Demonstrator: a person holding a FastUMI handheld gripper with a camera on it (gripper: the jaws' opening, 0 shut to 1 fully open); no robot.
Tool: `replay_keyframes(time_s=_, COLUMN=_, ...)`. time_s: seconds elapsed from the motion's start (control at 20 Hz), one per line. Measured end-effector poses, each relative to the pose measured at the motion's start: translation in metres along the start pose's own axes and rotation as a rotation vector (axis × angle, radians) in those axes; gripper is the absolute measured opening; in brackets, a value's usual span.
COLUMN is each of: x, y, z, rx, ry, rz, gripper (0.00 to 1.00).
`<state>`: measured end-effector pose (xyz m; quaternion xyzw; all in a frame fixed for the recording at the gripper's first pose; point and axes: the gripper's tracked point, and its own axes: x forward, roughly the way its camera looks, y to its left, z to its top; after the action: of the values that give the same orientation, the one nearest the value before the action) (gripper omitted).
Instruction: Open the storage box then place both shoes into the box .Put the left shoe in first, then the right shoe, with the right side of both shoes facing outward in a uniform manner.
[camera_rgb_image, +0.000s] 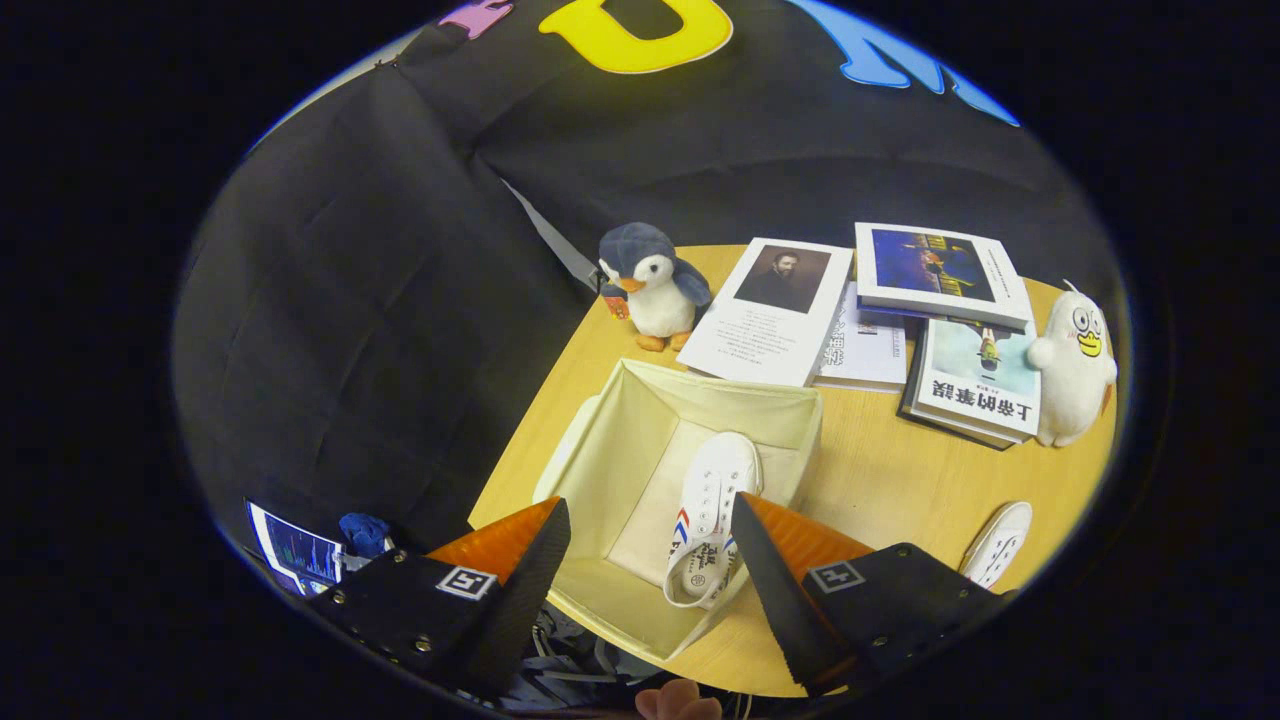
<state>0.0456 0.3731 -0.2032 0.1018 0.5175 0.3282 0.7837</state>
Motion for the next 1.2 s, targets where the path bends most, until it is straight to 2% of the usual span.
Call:
replay_keyframes(time_s=0.25, x=-0.038, y=-0.035, z=-0.006, rx=0.061, ry=-0.083, rz=0.001, gripper=0.97)
replay_keyframes(time_s=0.6, x=-0.09, y=-0.095, z=-0.023, rx=0.112, ry=-0.176, rz=-0.056, gripper=0.98)
replay_keyframes(time_s=0.9, x=-0.12, y=-0.164, z=-0.052, rx=0.169, ry=-0.215, rz=-0.17, gripper=0.98)
replay_keyframes(time_s=1.2, x=-0.145, y=-0.22, z=-0.082, rx=0.24, ry=-0.241, rz=-0.245, gripper=0.98)
